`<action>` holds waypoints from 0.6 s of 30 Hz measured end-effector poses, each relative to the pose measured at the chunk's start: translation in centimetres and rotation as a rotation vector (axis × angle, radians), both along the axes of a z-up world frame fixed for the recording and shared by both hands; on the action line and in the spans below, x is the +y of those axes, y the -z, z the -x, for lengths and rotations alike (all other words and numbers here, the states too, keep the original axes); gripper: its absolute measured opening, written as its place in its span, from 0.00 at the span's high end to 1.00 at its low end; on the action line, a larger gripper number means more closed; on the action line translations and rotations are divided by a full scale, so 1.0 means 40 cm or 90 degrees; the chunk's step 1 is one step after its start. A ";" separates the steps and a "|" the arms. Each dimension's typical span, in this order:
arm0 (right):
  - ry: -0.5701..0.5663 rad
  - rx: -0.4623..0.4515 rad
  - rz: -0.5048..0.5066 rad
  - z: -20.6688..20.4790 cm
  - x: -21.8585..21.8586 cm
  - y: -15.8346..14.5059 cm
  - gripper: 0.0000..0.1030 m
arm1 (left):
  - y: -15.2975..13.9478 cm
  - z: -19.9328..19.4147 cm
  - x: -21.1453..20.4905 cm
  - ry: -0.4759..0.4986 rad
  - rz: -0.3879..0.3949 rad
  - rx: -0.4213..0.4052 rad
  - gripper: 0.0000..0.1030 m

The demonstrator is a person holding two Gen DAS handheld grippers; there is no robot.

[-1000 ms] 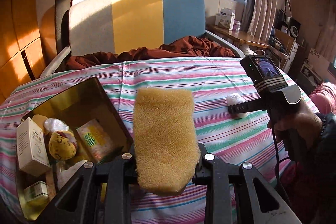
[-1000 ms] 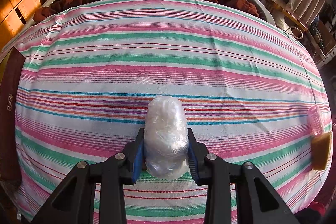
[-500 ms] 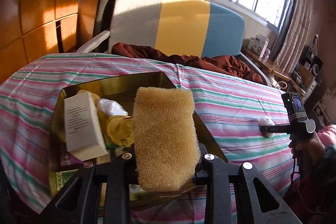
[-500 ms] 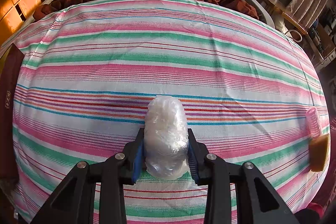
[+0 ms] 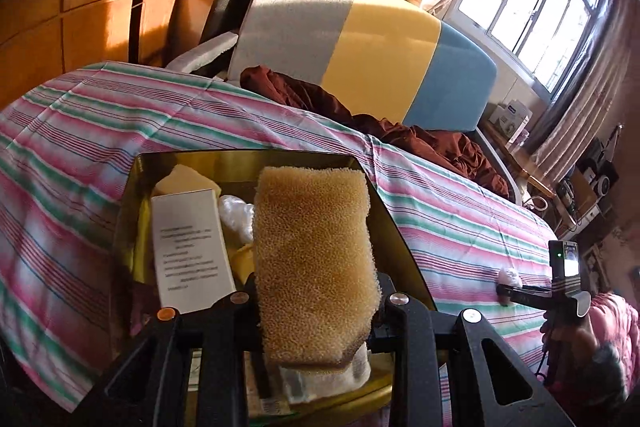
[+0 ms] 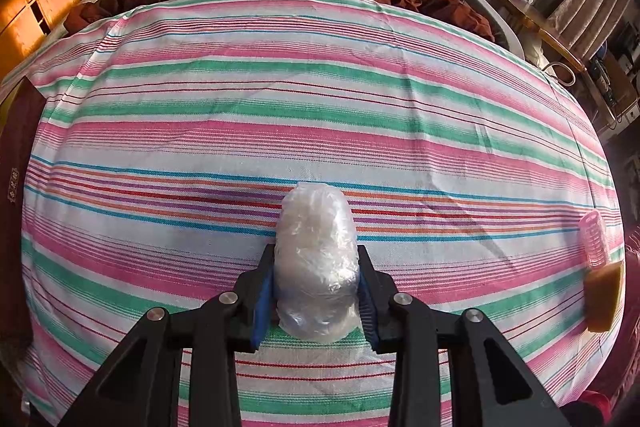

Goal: Organize objects
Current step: 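Carry yellow sponge block into gold tray and open left tool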

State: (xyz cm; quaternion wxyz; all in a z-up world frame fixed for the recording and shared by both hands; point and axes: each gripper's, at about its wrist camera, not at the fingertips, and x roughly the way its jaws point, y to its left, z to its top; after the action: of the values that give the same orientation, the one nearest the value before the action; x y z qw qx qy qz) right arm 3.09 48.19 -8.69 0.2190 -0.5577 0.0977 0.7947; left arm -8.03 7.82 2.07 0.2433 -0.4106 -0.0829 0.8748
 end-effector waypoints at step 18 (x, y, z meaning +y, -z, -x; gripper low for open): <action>-0.011 -0.004 -0.010 0.014 0.009 0.006 0.65 | 0.104 0.220 0.157 -0.024 0.055 -0.070 0.65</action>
State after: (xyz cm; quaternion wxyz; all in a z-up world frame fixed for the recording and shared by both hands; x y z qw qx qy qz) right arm 2.54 48.55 -8.94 0.2164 -0.5596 0.0861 0.7954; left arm -16.81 14.08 -2.10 0.2035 -0.4665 -0.0659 0.8583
